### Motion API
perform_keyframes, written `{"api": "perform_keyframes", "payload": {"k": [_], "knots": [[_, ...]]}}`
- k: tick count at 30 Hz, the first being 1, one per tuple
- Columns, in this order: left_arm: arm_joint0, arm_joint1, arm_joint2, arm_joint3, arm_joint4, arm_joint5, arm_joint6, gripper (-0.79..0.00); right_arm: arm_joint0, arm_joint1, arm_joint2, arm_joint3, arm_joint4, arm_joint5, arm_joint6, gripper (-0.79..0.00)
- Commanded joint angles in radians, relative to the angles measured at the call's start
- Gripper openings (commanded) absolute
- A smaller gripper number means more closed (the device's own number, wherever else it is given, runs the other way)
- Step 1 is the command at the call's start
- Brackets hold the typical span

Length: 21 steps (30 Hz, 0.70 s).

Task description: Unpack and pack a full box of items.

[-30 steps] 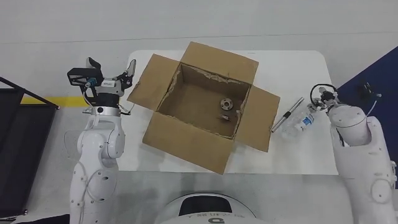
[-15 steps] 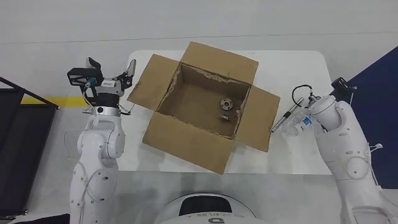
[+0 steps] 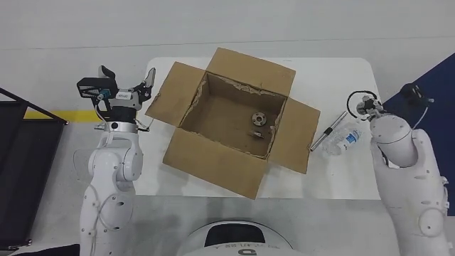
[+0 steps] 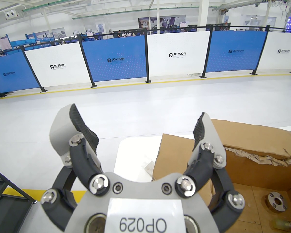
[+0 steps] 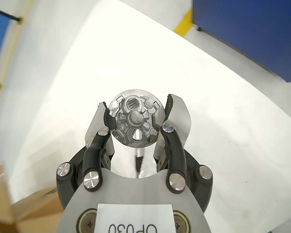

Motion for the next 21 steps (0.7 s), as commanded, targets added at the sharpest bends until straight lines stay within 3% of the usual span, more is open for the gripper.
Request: {"api": "perform_keyframes", "payload": {"k": [1,4,8,14,17,21], "knots": [[0.0,0.0,0.0,0.0,0.0,0.0,0.0,0.0,-0.146,-0.001,0.063,-0.178,0.14,-0.206,0.081,-0.785],[0.0,0.0,0.0,0.0,0.0,0.0,0.0,0.0,-0.261,0.008,0.123,-0.312,0.175,-0.422,0.234,-0.785],[0.0,0.0,0.0,0.0,0.0,0.0,0.0,0.0,-0.294,0.016,0.095,-0.43,0.128,-0.523,0.336,-0.785],[0.0,0.0,0.0,0.0,0.0,0.0,0.0,0.0,-0.224,0.022,-0.118,-0.488,-0.076,-0.508,0.402,-0.785],[0.0,0.0,0.0,0.0,0.0,0.0,0.0,0.0,-0.123,0.02,-0.255,-0.437,-0.148,-0.485,0.464,-0.785],[0.0,0.0,0.0,0.0,0.0,0.0,0.0,0.0,0.046,0.001,-0.431,-0.321,-0.195,-0.405,0.449,-0.785]]}}
